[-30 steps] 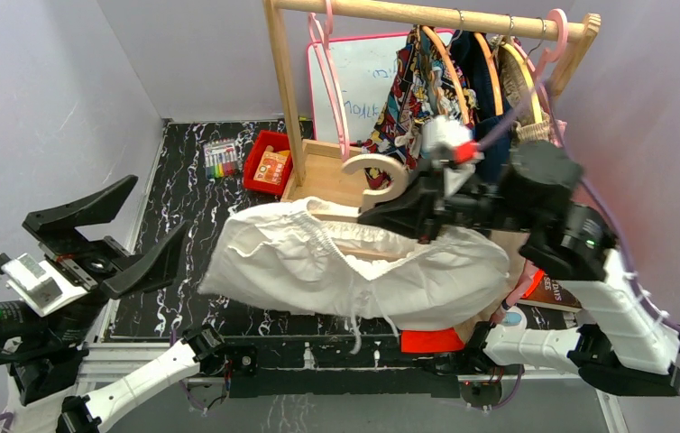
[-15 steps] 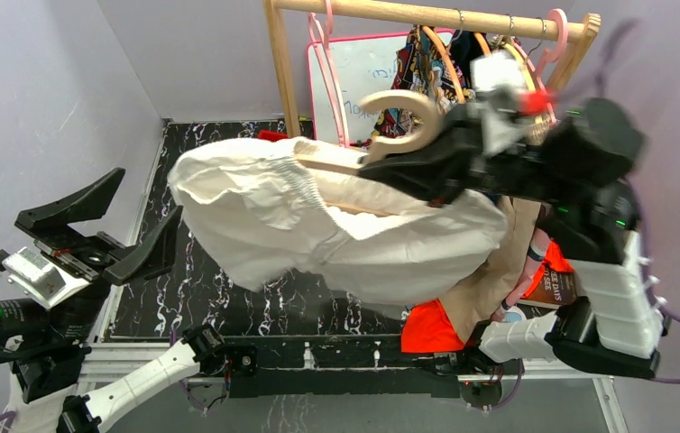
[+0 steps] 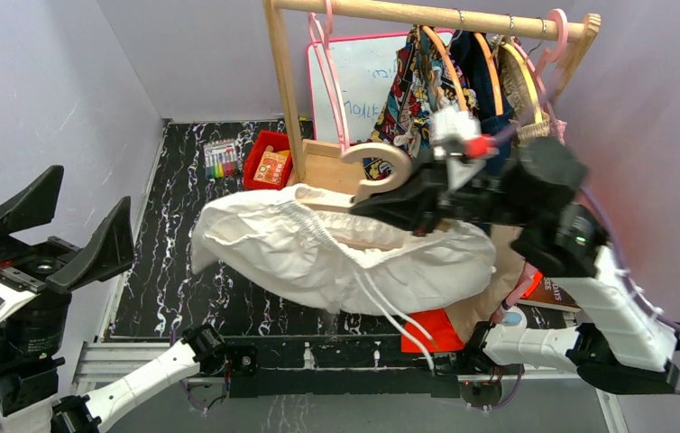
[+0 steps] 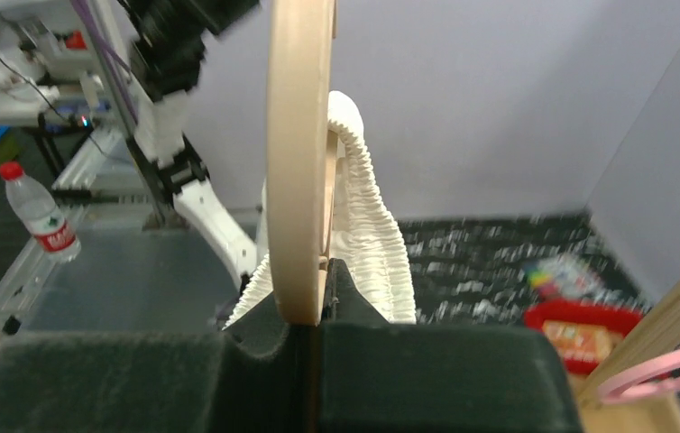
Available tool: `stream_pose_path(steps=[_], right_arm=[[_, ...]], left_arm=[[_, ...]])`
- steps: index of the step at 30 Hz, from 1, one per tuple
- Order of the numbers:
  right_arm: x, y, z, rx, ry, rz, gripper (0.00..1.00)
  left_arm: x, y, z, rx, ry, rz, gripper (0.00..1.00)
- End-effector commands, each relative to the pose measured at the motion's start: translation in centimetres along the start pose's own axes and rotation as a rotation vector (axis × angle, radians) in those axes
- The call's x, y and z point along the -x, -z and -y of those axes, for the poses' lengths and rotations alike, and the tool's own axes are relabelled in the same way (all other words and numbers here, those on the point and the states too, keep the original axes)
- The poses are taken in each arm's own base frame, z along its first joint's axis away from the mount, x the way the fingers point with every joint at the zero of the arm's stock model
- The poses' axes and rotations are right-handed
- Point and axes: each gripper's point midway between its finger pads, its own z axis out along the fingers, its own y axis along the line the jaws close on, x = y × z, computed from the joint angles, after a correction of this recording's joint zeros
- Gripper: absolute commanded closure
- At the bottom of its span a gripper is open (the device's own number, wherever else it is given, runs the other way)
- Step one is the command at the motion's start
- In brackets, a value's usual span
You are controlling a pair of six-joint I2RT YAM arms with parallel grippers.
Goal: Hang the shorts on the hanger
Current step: Hang the shorts on the hanger.
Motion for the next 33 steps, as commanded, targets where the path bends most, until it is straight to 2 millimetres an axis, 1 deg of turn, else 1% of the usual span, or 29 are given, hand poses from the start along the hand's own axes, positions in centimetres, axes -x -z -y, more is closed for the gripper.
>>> stream_pose_path(steps=[1,3,4,5,7,8,10,12,13,14,15,16,17,18,20,24,28,29,31,33], right_arm=[[-3.9,-1.1,1.3,-0.035,-0.074,-0.076,1.00],[-5.0,-1.4,1.5,-0.034,-0.096,-0.104,1.00],[-5.2,-1.6,1.5,-0.031,-0.100,-0.112,1.00],[-5.1,-1.8,1.6,-0.030,-0.100,-0.113,1.00],[-4.0,-2.1,1.6,-0.024,-0.085,-0.095,1.00],[-1.9,-2.1,1.5,-0.020,-0.055,-0.054,1.00],[3.2,-1.8,0.7,0.006,0.014,0.046,1.00],[9.5,-0.4,-1.4,0.064,0.096,0.190,1.00],[12.3,0.6,-2.7,0.096,0.133,0.262,1.00],[14.4,1.6,-3.8,0.125,0.167,0.323,1.00],[15.7,2.3,-4.6,0.145,0.189,0.364,1.00],[16.5,2.8,-5.1,0.157,0.202,0.384,1.00],[16.5,2.9,-5.2,0.159,0.207,0.383,1.00],[16.1,2.7,-5.0,0.154,0.202,0.369,1.00],[14.3,2.1,-4.1,0.129,0.180,0.327,1.00],[8.9,0.3,-1.8,0.073,0.110,0.217,1.00],[3.2,-0.9,-0.1,0.033,0.035,0.098,1.00],[1.3,-1.3,0.4,0.023,0.009,0.059,1.00],[-1.1,-1.6,0.9,0.009,-0.022,0.008,1.00],[-2.9,-1.7,1.3,-0.006,-0.044,-0.030,1.00]], left_arm=[[0.0,-0.4,-0.3,0.021,-0.014,0.000,0.02],[-0.4,-0.3,-0.2,0.021,-0.012,-0.007,0.02],[-0.7,-0.3,-0.1,0.020,-0.008,-0.011,0.02],[-1.0,-0.3,0.0,0.020,-0.006,-0.015,0.02],[-1.1,-0.1,0.2,0.014,0.000,-0.017,0.02],[-1.1,0.0,0.2,0.011,0.005,-0.016,0.02],[-0.9,0.2,0.0,0.020,0.010,-0.002,0.02],[-0.7,0.1,-0.2,0.031,0.013,0.004,0.02],[-0.5,0.0,-0.2,0.030,0.015,0.006,0.02],[-0.4,0.0,-0.1,0.025,0.017,0.006,0.02],[-0.3,-0.1,-0.1,0.021,0.018,0.003,0.02],[-0.2,-0.1,-0.1,0.018,0.017,0.002,0.02],[0.0,0.0,-0.2,0.020,0.017,0.005,0.02],[0.3,0.0,-0.4,0.022,0.018,0.009,0.02],[0.8,0.2,-0.7,0.033,0.020,0.023,0.02],[1.5,0.3,-1.2,0.048,0.020,0.044,0.02],[1.4,0.1,-1.1,0.042,0.008,0.032,0.02],[1.3,0.0,-1.1,0.043,0.005,0.030,0.02],[1.0,0.0,-1.0,0.043,0.002,0.024,0.02],[0.5,0.0,-0.9,0.044,-0.002,0.015,0.02]])
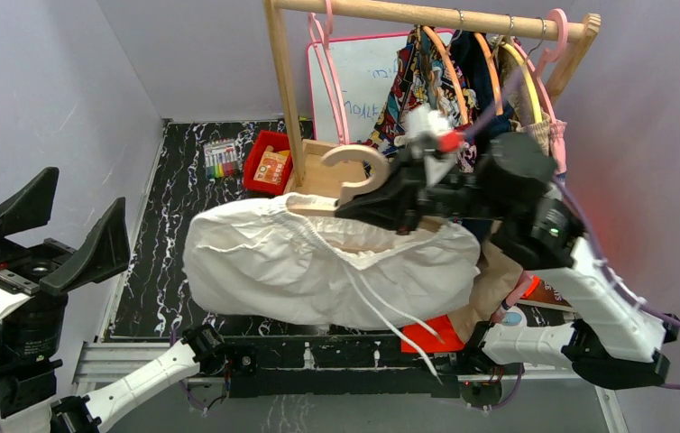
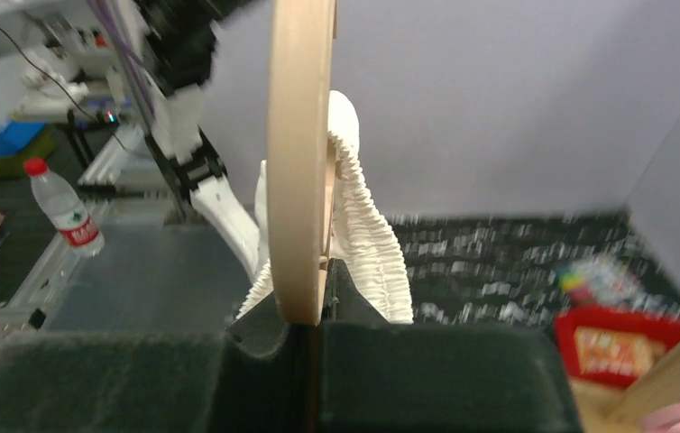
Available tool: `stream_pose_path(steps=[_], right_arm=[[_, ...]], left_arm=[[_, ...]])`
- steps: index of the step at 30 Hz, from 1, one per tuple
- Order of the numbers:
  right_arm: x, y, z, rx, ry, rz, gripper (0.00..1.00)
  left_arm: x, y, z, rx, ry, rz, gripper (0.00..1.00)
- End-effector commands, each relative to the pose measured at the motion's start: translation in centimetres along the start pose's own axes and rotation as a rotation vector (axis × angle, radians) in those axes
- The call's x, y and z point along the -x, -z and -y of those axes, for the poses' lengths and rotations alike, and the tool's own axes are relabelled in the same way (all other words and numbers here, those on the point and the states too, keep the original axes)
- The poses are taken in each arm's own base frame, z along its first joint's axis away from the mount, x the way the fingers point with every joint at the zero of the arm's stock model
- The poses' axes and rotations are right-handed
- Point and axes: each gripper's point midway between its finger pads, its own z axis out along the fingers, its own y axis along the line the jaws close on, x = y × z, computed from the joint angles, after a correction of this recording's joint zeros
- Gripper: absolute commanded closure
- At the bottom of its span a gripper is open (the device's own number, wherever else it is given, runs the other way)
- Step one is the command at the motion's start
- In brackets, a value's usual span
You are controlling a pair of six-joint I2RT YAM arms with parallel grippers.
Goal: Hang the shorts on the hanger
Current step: Hang the shorts on the hanger.
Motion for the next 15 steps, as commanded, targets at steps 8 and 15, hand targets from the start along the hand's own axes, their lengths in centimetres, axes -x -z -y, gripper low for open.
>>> stream_pose_path(steps=[8,15], right_arm=[[-4.3,0.1,2.9,-0.128,-0.016,-0.102,1.00],[-6.5,0.7,3.0,-0.143,-0.030,-0.144,1.00]], left_arm=[[-3.7,-1.4,3.2,-0.100,0.024,-0.109,0.02],[-8.5,-1.6,14.4,-0.571,0.230,-0.289,0.02]])
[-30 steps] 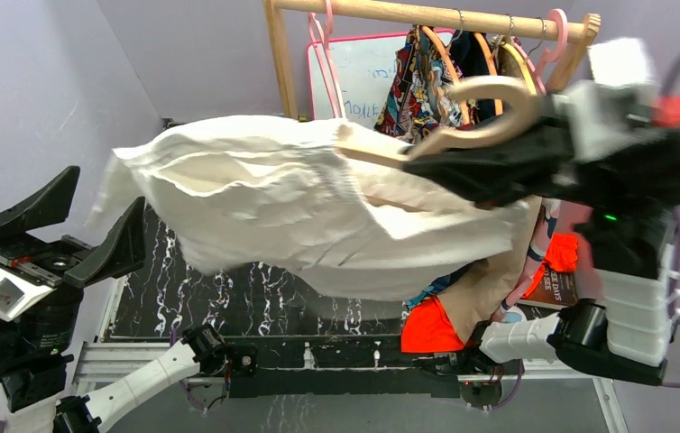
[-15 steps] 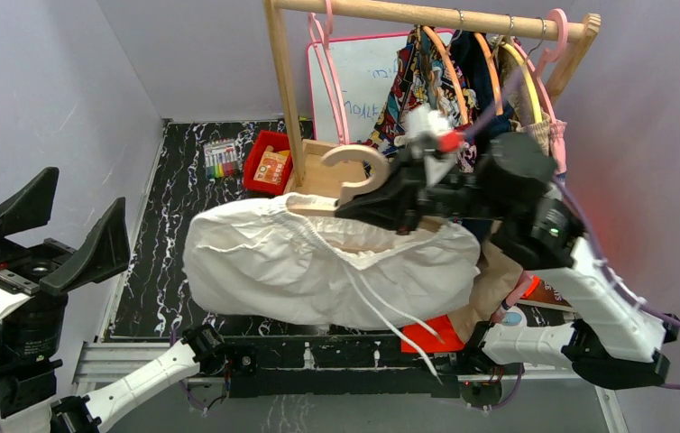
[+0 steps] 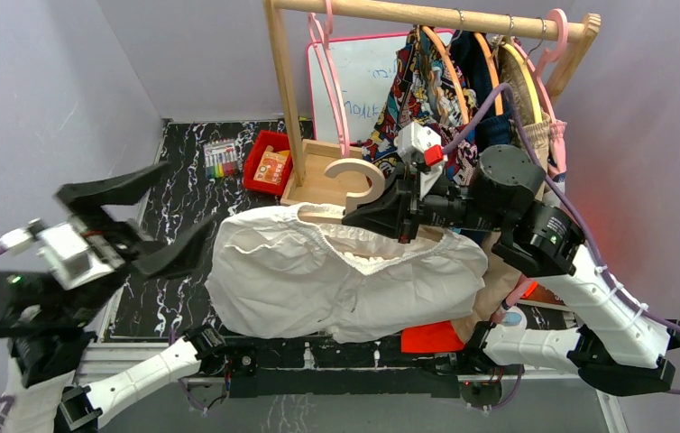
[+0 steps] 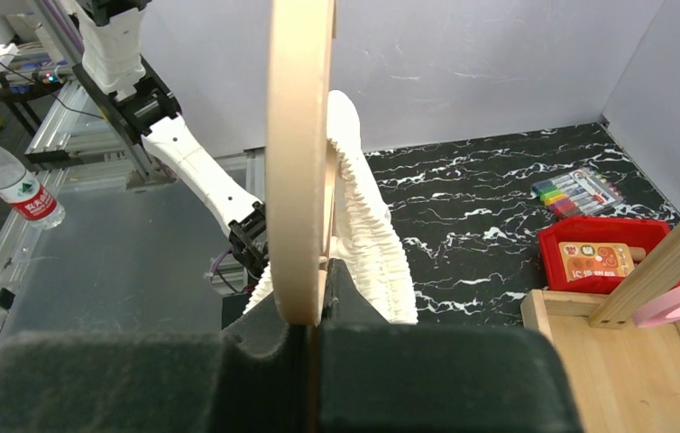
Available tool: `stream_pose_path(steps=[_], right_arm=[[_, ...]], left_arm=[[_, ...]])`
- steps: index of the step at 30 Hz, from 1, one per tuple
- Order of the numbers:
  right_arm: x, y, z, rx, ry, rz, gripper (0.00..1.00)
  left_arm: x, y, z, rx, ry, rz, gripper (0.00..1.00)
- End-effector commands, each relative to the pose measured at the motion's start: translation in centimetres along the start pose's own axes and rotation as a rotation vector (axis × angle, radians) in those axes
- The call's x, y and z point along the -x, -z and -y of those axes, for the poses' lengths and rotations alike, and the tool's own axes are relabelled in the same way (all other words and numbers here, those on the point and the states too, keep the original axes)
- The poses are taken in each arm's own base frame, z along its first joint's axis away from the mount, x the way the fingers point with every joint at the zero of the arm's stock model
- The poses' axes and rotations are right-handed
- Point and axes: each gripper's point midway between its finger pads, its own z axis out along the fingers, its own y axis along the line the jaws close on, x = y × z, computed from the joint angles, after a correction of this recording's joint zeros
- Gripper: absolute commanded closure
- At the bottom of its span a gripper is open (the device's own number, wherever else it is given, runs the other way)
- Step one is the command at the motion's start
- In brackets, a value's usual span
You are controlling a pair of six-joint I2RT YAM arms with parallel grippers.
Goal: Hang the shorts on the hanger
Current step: Hang the shorts on the hanger.
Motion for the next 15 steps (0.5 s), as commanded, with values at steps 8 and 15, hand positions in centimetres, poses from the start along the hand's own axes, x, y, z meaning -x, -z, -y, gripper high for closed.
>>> stream_pose_path(steps=[8,15], right_arm=[[0.3,1.6,-0.3,-0.023,0.036,0.050,1.00],[-1.1,1.8,0.0,-0.041,0.033,0.019,1.00]], left_arm=[[-7.8,-4.8,13.8,-0.643,0.275,-0.231,0.02],[-12.6,-4.8,16.2,-0.754,0.278,-0.380,0.03]])
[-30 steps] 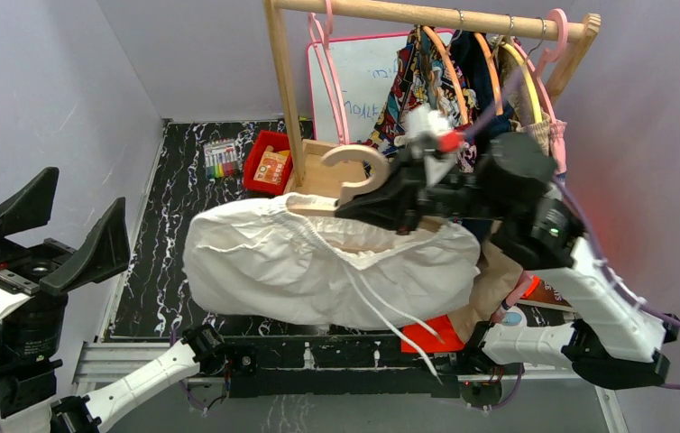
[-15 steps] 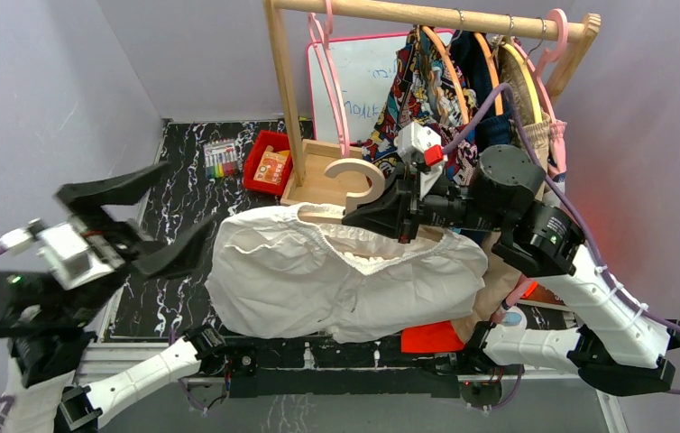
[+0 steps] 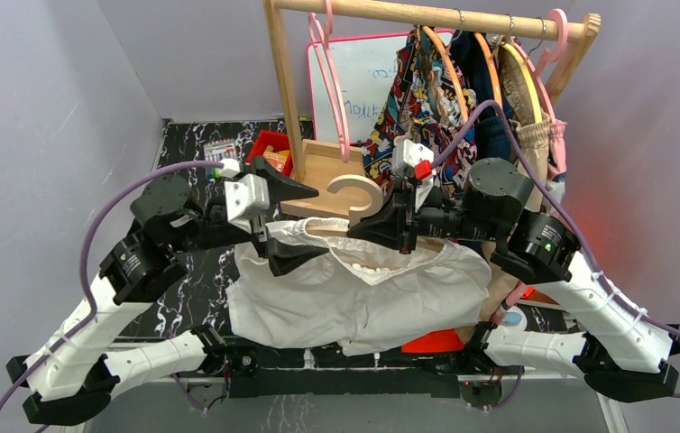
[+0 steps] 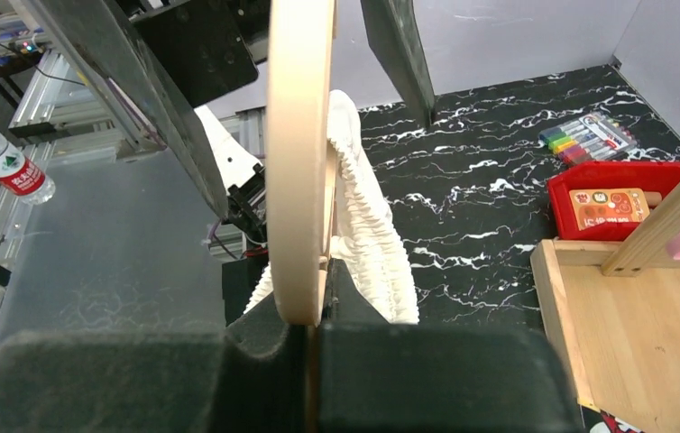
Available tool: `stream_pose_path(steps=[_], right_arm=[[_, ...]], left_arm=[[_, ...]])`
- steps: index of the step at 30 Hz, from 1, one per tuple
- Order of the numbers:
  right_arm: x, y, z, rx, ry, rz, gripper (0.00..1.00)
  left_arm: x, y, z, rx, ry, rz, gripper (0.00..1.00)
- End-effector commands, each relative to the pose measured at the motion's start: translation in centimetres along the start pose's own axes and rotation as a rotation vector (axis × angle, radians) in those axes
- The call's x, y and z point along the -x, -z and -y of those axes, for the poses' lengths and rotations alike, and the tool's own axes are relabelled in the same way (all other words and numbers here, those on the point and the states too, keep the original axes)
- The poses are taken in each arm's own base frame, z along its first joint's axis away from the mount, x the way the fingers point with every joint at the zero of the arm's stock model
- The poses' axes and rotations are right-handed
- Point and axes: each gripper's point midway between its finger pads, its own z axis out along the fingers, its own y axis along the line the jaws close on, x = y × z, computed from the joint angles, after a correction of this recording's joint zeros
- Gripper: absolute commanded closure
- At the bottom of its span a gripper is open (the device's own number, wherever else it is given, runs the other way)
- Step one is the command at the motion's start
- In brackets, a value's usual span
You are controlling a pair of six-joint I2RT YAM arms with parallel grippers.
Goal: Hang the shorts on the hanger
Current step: Hang the shorts on the hanger.
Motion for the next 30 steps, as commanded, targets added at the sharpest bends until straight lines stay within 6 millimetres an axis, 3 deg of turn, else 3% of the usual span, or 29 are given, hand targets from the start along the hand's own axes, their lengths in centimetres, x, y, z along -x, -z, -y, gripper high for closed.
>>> stream_pose_path(steps=[1,6,11,17,22,26,30], right_arm=[[2.2,1.0,-0.3,-0.012,0.062,0.080,1.00],[2.0,1.1,-0.4,-0.006,0.069,0.071,1.00],[1.7,1.1,-0.6,0.009,0.069,0.063,1.00],[2.0,1.2,-1.2,0.041,0.070,0.072,1.00],[2.2,1.0,-1.5,0.060,0.069,0.072,1.00],[2.1,1.0,-1.5,0.063,0.068,0.069,1.00],[1.8,0.9,-1.6,0.068,0.064,0.061,1.00]], left_arm=[[-1.0,-0.1,1.6,-0.102,-0.008,-0.039,0.03],[-2.4,0.0,0.7,-0.064,-0.046,-0.093,0.05],[-3.9,-0.5,-0.1,-0.053,-0.065,-0.157,0.16],[-5.3,-1.3,0.2,-0.097,-0.042,-0.191,0.38],[-5.4,-1.5,0.9,-0.144,-0.033,-0.191,0.66],[-5.4,-1.2,1.1,-0.148,-0.042,-0.194,1.00],[-5.4,-0.8,1.1,-0.139,-0.046,-0.193,1.00]])
